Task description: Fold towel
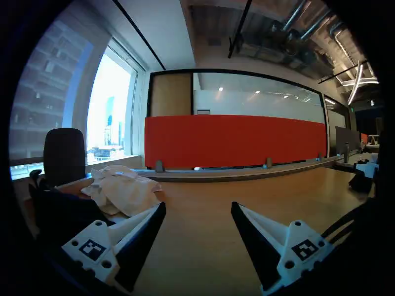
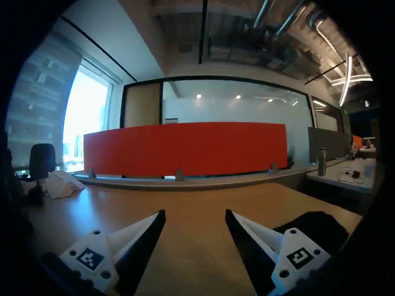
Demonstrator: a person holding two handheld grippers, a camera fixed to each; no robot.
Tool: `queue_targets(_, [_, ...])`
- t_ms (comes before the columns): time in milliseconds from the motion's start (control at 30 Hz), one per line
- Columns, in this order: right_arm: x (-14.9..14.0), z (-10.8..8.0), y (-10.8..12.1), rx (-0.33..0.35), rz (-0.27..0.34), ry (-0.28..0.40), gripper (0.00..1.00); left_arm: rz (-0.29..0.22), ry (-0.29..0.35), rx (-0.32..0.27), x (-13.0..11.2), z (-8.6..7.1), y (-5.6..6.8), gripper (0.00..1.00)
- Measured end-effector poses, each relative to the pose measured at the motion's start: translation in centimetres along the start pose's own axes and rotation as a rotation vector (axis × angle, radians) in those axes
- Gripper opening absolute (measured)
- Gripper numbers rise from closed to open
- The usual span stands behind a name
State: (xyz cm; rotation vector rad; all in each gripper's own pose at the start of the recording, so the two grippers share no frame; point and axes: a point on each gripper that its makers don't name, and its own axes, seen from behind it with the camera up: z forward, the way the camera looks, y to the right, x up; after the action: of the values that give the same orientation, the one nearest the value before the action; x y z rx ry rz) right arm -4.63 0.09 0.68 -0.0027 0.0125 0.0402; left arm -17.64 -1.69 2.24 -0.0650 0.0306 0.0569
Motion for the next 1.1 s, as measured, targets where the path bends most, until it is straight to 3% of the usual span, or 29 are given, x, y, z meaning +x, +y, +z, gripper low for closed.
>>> queue_targets(300, [-0.15, -0.13, -0.68, 0.012, -0.030, 0.000, 0.93, 0.000, 0.000, 0.000, -0.02, 0.01, -0.02, 0.98])
queue_targets(1100, [-0.45, 0.03, -0.66, 0.010, -0.031, -0.003, 0.93, 0.000, 0.000, 0.000, 0.03, 0.00, -0.02, 0.98])
